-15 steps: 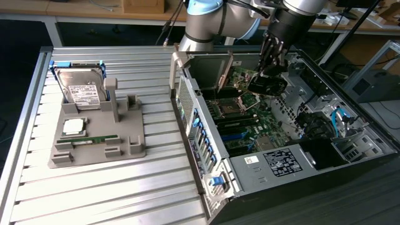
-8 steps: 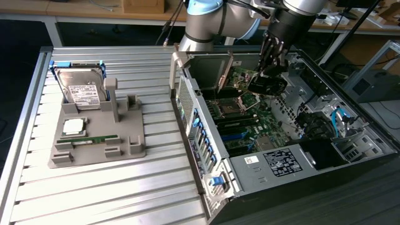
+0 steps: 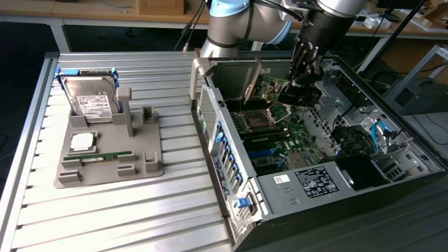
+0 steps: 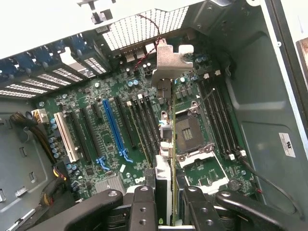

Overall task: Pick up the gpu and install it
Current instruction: 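Insert the gpu into the slot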

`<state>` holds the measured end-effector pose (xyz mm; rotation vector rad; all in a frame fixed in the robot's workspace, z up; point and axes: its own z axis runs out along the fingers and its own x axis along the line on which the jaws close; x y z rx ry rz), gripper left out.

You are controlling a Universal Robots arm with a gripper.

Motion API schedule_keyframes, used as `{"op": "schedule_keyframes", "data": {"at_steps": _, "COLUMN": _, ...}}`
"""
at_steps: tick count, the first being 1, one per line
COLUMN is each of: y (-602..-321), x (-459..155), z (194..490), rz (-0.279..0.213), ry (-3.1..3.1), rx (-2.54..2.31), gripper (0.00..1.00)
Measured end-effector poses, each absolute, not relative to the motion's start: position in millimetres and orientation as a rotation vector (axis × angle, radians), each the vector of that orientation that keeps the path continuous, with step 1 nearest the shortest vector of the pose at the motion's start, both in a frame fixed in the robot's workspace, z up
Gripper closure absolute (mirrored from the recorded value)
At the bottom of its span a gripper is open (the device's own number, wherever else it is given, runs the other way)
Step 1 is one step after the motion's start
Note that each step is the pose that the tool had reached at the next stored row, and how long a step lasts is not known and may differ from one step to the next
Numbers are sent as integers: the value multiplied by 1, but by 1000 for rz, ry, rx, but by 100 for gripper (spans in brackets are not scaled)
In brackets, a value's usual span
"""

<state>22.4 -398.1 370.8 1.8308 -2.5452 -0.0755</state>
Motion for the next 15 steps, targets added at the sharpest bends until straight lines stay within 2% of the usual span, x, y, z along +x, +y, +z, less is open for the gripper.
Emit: {"op": "schedule_keyframes", "data": {"at_steps": 15, "y": -398, "x": 23, "z": 371, "rz": -75, "ry": -2504, "rx": 1885, "gripper": 73}}
